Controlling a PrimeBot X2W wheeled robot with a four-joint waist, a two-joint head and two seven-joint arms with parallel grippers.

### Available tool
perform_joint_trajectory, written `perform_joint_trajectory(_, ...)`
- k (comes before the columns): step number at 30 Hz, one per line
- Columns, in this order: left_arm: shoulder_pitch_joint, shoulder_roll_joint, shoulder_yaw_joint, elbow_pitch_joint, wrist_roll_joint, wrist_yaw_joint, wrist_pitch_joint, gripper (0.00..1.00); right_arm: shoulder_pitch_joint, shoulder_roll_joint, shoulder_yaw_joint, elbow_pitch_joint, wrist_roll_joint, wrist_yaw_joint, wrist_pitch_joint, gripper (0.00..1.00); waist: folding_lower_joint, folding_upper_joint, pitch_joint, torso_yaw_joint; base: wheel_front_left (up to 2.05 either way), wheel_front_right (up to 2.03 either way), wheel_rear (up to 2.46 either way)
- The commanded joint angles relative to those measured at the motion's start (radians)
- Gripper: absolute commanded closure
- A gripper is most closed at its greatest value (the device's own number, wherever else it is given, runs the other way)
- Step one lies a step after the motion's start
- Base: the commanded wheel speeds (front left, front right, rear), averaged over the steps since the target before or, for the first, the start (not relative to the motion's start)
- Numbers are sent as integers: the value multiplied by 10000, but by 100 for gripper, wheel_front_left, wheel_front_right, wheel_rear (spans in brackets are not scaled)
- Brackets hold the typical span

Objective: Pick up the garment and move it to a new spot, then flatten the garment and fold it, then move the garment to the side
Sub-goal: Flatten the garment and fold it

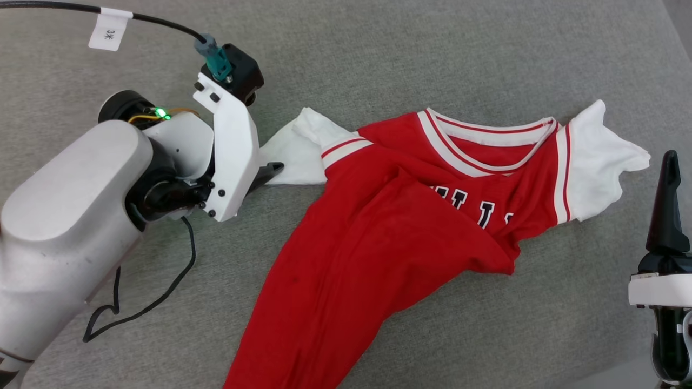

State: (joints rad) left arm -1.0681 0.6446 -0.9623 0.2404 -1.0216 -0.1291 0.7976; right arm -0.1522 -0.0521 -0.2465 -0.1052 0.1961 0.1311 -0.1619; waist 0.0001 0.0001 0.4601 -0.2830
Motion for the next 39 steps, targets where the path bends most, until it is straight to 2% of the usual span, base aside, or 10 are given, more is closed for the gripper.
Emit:
perform_joint_trajectory(1, -90, 10, -87, 63, -67, -3, 12, 0, -113, 30, -7, 60, 44, -7, -93, 0, -1, -1, 140, -117, 0, 0, 0)
perform_joint_trajectory(3, -62, 53, -363, 207, -163, -3, 171, 0, -163, 30, -27, 180, 53, -7, -168, 0, -1, -1, 200, -141, 0, 0, 0)
perform_joint_trajectory(4, -7, 95, -523, 251, -229, -3, 262, 15, -187, 30, -42, 233, 42, -7, -209, 0, -1, -1, 218, -144, 0, 0, 0)
perform_joint_trajectory(5, 73, 143, -683, 300, -279, -3, 355, 61, -217, 30, -64, 284, 31, -7, -238, 0, -1, -1, 226, -136, 0, 0, 0)
perform_joint_trajectory(6, 131, 204, -846, 298, -292, -3, 397, 87, -241, 30, -97, 320, 20, -7, -268, 0, -1, -1, 229, -116, 0, 0, 0)
perform_joint_trajectory(7, 158, 262, -973, 282, -306, -3, 377, 100, -252, 30, -140, 351, 0, -7, -282, 0, -1, -1, 225, -75, 0, 0, 0)
perform_joint_trajectory(13, -37, 350, -1122, 200, -284, -2, -978, 100, -391, 29, -168, 507, -230, -7, -306, 0, -1, -1, -12, 333, 0, 0, 0)
perform_joint_trajectory(23, -686, 170, -357, 1215, 1041, 12, -5911, 100, -327, 25, -332, 350, -839, -7, 60, 0, -1, -1, -1119, 1440, 0, 0, 0)
perform_joint_trajectory(28, -493, 173, 83, 1748, 1595, 222, -8023, 100, -138, 23, -340, 244, -1012, -7, 364, 0, -1, -1, -1693, 2140, 0, 0, 0)
perform_joint_trajectory(39, 1502, 683, 156, 2710, 1014, 547, -9113, 100, 23, 25, -174, 192, -1301, -7, 926, 0, -1, -1, -2122, 3309, 0, 0, 0)
